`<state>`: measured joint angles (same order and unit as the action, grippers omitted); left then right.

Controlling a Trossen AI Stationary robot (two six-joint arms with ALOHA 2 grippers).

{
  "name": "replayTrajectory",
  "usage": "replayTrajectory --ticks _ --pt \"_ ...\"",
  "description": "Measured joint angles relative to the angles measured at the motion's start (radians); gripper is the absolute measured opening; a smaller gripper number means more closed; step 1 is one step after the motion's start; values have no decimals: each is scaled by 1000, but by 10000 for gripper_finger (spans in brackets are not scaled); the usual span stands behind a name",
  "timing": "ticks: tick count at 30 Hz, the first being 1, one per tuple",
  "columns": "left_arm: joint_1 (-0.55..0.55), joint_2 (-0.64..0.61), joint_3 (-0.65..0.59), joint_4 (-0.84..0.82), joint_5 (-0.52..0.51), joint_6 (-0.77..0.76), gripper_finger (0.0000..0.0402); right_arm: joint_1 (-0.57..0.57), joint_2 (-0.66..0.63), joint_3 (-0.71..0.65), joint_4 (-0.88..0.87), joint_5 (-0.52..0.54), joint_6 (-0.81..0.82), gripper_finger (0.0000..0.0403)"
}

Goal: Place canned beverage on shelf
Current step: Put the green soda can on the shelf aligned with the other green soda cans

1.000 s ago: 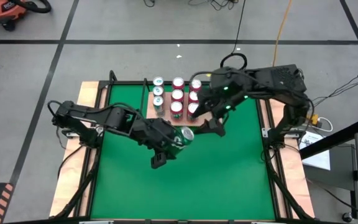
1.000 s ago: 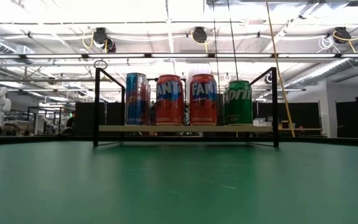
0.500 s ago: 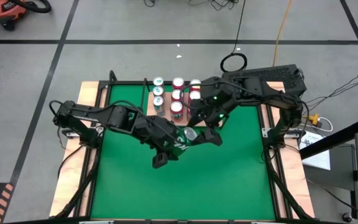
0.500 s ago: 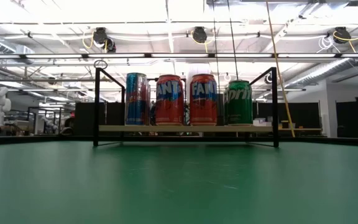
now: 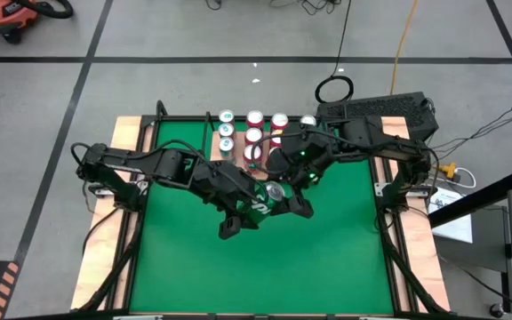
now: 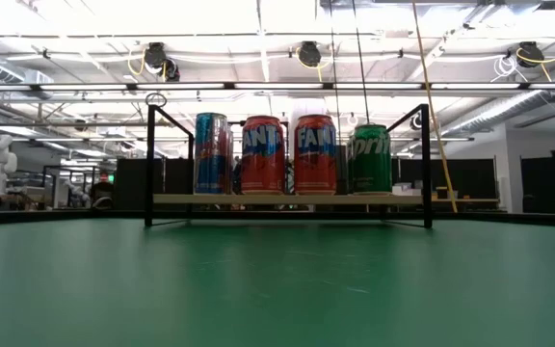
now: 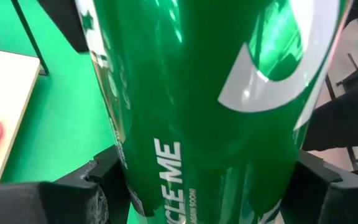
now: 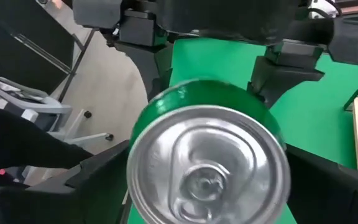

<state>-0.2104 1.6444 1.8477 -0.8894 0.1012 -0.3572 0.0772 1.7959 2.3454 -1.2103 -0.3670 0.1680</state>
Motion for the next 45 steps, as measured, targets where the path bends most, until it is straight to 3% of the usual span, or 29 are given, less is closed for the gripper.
replayTrajectory --ticks 7,16,30,45 --pt "0 11 0 2 4 -1 282 3 0 0 17 -1 -5 348" --pt "0 16 0 15 5 -4 282 3 0 0 10 0 -6 297" --pt "0 16 0 18 20 -1 290 10 -4 0 7 -2 -54 356" --pt "-1 16 0 59 21 3 291 10 -4 0 13 -1 -86 352"
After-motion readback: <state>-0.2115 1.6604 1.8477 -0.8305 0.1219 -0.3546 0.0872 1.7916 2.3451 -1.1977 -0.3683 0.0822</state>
